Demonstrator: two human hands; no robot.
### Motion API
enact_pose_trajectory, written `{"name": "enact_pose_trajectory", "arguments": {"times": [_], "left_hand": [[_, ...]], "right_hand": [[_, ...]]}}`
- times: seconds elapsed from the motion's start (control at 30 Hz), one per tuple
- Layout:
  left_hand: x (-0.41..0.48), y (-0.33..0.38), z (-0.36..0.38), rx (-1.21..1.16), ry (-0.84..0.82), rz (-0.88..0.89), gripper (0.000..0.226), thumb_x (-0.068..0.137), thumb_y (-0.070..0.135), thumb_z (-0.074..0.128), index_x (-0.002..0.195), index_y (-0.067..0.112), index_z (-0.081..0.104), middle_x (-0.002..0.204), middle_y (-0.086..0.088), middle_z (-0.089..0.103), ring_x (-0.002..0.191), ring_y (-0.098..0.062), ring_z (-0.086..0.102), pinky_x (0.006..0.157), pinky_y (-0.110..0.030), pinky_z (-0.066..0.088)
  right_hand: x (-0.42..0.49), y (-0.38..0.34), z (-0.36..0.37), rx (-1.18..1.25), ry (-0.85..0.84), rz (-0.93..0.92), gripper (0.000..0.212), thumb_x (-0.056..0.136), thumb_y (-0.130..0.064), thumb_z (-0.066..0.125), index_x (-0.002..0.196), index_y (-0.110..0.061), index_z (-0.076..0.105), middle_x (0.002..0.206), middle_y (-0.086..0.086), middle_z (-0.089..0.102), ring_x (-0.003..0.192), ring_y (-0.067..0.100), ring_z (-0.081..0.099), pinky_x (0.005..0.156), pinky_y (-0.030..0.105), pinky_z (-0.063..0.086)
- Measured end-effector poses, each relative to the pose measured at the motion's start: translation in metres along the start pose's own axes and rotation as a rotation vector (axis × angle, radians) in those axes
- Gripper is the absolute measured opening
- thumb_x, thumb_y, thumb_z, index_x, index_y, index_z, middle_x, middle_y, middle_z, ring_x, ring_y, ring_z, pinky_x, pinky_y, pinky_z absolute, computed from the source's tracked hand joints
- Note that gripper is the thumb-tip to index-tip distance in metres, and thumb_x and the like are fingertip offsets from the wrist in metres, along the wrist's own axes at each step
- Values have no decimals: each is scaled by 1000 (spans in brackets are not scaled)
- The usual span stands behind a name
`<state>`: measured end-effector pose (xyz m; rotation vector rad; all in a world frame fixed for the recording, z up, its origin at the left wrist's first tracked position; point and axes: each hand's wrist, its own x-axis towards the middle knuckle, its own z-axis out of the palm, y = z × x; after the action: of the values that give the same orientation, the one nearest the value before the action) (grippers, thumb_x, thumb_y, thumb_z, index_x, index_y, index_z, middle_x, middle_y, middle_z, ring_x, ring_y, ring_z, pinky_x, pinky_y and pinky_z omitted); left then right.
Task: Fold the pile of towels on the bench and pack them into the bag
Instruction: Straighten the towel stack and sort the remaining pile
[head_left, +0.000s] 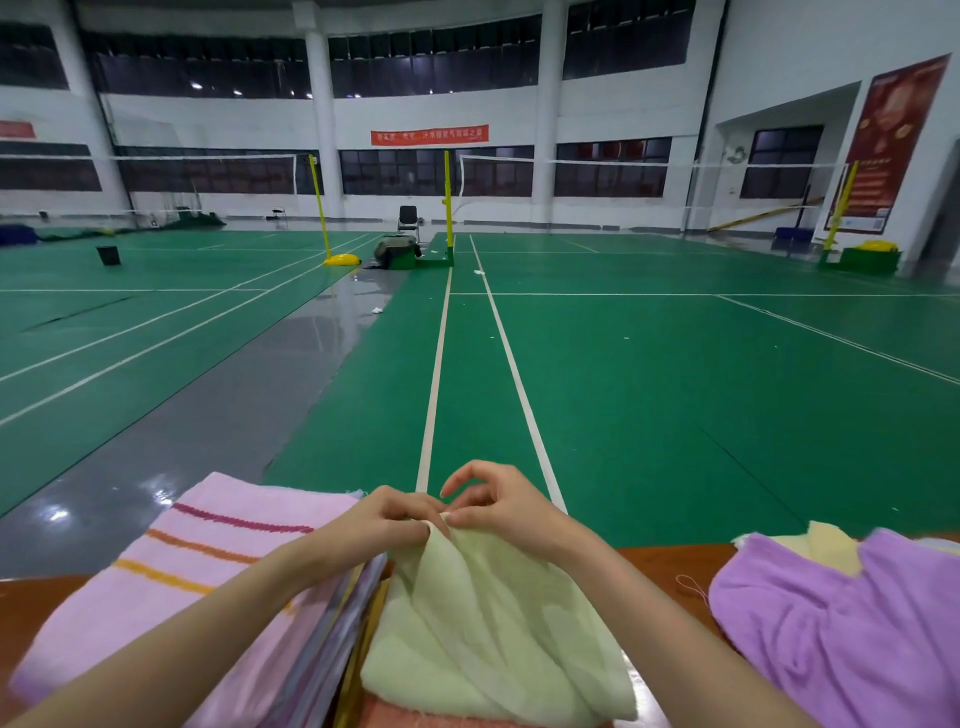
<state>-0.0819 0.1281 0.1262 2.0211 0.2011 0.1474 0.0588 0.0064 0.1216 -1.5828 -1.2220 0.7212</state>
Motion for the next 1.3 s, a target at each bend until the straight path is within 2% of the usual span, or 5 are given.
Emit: {"name": "enact_pose_trajectory", "arguments": {"times": [0.37, 0.53, 0.7, 1.17, 1.3], "left_hand": [[9, -4, -7, 547, 24, 4, 23, 78, 40, 38, 73, 28, 56, 69, 0, 58, 66, -9, 48, 70, -26, 38], [14, -4, 16, 1050, 159, 95, 48, 75, 55, -2, 82, 25, 36, 68, 7, 44, 77, -19, 46, 78, -28, 24], [25, -17, 28, 1095, 315, 19, 51, 58, 55, -6, 64, 20, 30, 80, -6, 61, 71, -23, 45, 79, -29, 26], [30, -18, 37, 1131, 359, -125, 56, 54, 66, -1, 59, 19, 29, 55, 0, 43, 53, -16, 36, 79, -30, 29], [29, -21, 38, 1120, 393, -131, 68, 51, 75, -1, 66, 20, 38, 63, 6, 46, 69, -19, 45, 77, -31, 26]], "right_hand": [[-29, 0, -15, -572, -43, 164, 28, 80, -52, 62, 65, -31, 53, 53, -20, 52, 58, 1, 45, 58, 24, 37], [-32, 18, -24, -968, 245, 71, 39, 88, -60, 40, 101, -30, 62, 112, -13, 59, 111, 12, 46, 93, 28, 27], [-61, 8, -3, -508, 361, -117, 73, 53, -97, 23, 96, -45, 49, 103, -30, 50, 100, -9, 43, 88, 11, 26], [-83, 33, 47, -1167, 520, -326, 32, 50, -53, 50, 68, -30, 62, 59, -16, 55, 54, 6, 53, 41, 16, 35], [-90, 29, 29, -868, 706, -90, 12, 71, -35, 53, 62, -28, 55, 58, -12, 58, 56, 3, 55, 46, 20, 40]]}}
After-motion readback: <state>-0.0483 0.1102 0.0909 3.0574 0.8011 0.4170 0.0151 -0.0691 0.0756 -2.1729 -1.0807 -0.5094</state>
